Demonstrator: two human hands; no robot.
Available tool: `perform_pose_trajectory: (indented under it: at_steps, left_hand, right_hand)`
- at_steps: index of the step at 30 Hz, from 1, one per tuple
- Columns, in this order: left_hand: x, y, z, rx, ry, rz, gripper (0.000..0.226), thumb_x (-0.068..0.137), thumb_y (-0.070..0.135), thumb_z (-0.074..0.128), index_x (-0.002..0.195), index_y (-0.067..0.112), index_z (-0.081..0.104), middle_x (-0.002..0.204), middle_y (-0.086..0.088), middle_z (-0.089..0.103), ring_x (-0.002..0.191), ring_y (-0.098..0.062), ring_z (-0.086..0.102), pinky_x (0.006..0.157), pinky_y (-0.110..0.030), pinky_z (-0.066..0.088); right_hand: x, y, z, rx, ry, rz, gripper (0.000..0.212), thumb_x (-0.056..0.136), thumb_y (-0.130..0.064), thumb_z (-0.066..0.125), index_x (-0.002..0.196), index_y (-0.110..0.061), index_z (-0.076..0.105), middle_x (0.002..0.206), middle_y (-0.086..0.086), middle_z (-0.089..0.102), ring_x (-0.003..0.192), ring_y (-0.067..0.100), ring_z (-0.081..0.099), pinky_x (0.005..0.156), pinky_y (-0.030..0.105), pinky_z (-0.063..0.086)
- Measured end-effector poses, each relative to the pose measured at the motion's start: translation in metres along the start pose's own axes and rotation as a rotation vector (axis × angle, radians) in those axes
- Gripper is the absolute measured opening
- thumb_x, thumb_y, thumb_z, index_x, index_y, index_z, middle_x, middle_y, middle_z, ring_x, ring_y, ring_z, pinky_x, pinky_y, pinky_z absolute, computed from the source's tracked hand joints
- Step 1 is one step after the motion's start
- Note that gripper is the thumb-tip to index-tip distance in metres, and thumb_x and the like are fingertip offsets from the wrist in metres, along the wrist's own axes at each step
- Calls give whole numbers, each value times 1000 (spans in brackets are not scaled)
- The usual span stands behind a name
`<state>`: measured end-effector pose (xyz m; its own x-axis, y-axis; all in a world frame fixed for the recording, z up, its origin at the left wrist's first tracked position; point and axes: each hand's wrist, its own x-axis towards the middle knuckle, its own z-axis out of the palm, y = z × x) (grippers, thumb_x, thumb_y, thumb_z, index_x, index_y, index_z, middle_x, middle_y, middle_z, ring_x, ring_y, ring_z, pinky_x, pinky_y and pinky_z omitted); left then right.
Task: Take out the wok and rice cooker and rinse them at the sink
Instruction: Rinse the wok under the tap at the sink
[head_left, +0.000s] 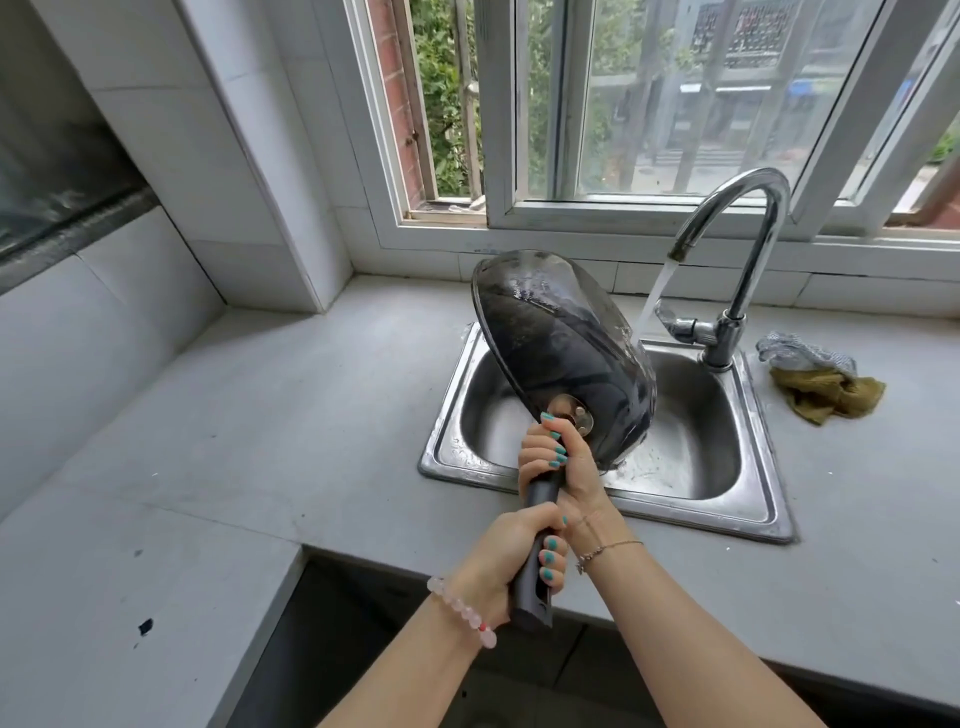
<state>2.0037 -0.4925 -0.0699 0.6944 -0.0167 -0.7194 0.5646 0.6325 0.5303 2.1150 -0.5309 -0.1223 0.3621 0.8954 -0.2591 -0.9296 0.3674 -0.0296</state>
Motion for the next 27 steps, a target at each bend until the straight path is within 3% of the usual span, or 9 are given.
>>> perform_pose_trajectory:
  at_steps: [2,4,9,18,27]
  left_hand:
    - [-2,-4,-3,103,46,35,23,89,6,46,67,10,44,45,2,39,32,-6,37,33,-16,35]
    - [-3,-6,-2,208,82,77,17,89,5,47,72,10,45,48,2,41,34,-6,38,35,-17,36]
    - [-6,-7,13,321,113,137,14,88,2,46,75,8,46,52,0,41,33,-5,39,37,-16,37]
    - [-5,-8,7,302,122,118,13,88,2,47,76,7,49,51,-1,43,35,-7,40,40,-17,38]
    - [0,-8,17,420,169,161,11,85,1,49,75,6,49,50,-1,44,34,-7,41,40,-17,37]
  right_hand:
    - [-4,1,0,-41,106,-82,44,44,5,86,55,-12,47,41,-6,38,33,5,40,33,16,41]
    - [-6,-1,-3,8,84,-116,52,31,8,87,54,-13,45,40,-6,38,31,5,40,30,16,38]
    - [-11,-10,-10,68,97,-110,52,37,18,78,45,-14,38,34,-5,35,26,8,35,27,18,34]
    - [-11,-1,-4,69,90,-174,57,26,17,79,40,-14,33,32,-5,31,24,7,30,26,16,30]
    - [-16,-9,-7,177,48,-120,50,41,20,74,40,-12,35,32,-2,34,26,7,26,25,19,31]
